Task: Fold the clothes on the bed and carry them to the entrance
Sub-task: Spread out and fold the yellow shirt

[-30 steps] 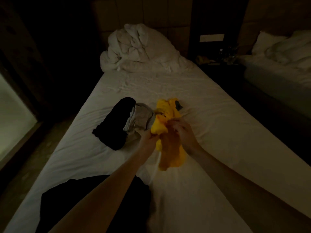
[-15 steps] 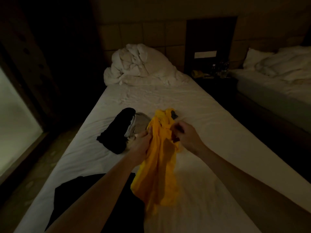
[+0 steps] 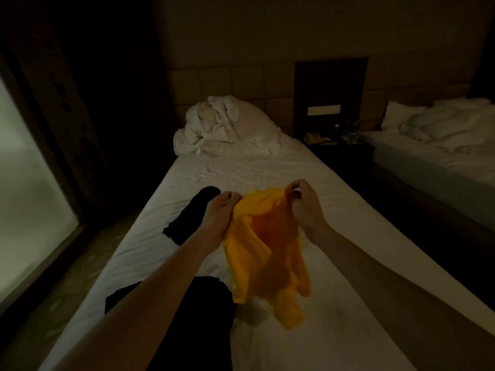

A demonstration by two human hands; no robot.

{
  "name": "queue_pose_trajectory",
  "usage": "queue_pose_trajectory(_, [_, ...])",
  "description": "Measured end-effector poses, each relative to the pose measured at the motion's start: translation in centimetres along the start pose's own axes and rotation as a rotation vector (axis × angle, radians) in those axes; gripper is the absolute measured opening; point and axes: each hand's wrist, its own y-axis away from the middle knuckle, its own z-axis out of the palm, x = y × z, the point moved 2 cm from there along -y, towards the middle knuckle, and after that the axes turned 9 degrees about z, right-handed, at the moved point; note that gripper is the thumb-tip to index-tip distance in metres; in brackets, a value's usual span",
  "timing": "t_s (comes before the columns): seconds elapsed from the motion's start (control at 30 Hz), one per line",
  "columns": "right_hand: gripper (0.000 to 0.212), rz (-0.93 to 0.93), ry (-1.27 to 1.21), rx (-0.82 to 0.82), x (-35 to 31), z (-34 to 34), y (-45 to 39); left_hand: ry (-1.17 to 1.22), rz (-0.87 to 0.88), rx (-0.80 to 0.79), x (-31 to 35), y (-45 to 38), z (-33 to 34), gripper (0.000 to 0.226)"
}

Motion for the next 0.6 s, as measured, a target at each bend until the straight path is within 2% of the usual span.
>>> queue_pose_trajectory(0.07, [0.021,-0.006,0.056,0.017,-1.2,-0.5,-0.2,-0.025,0.029,0.011,0.9,0.2,-0.4,0.037])
queue_pose_trajectory(0.13, [0.015,-0.061,0.115,-0.004,-2.3,-0.5,-0.2,-0.149,0.116,-0.038,1.7,0.3,-0.5,0.041])
queue_pose_trajectory(0.2, [0.014,-0.121,0.176,-0.032,-3.2,-0.8,0.0,-0.476,0.279,-0.192,2.4,0.8,-0.4,0.038])
queue_pose_trajectory(0.27, [0.022,-0.197,0.250,-0.107,-4.1,-1.4,0.5,-0.905,0.418,-0.349,2.8,1.1,-0.6,0.046])
queue_pose_trajectory(0.33, [0.036,-0.323,0.504,-0.208,-4.1,-2.2,0.8,-1.143,0.507,-0.428,2.7,0.7,-1.6,0.049])
queue_pose_trajectory(0.4, [0.041,-0.442,0.838,-0.288,-3.2,-2.8,0.7,-1.221,0.538,-0.420,2.7,0.0,-3.2,0.036])
queue_pose_trajectory(0.43, [0.036,-0.468,0.931,-0.315,-2.6,-3.2,0.5,-1.248,0.535,-0.396,2.8,-0.2,-4.0,0.036])
queue_pose_trajectory(0.5, [0.022,-0.465,0.955,-0.313,-1.5,-4.1,0.1,-1.275,0.513,-0.347,3.0,-0.3,-5.4,0.040])
queue_pose_trajectory(0.6, [0.015,-0.345,0.945,-0.267,-0.3,-5.2,-0.5,-1.226,0.532,-0.254,3.8,-0.3,-6.3,0.038])
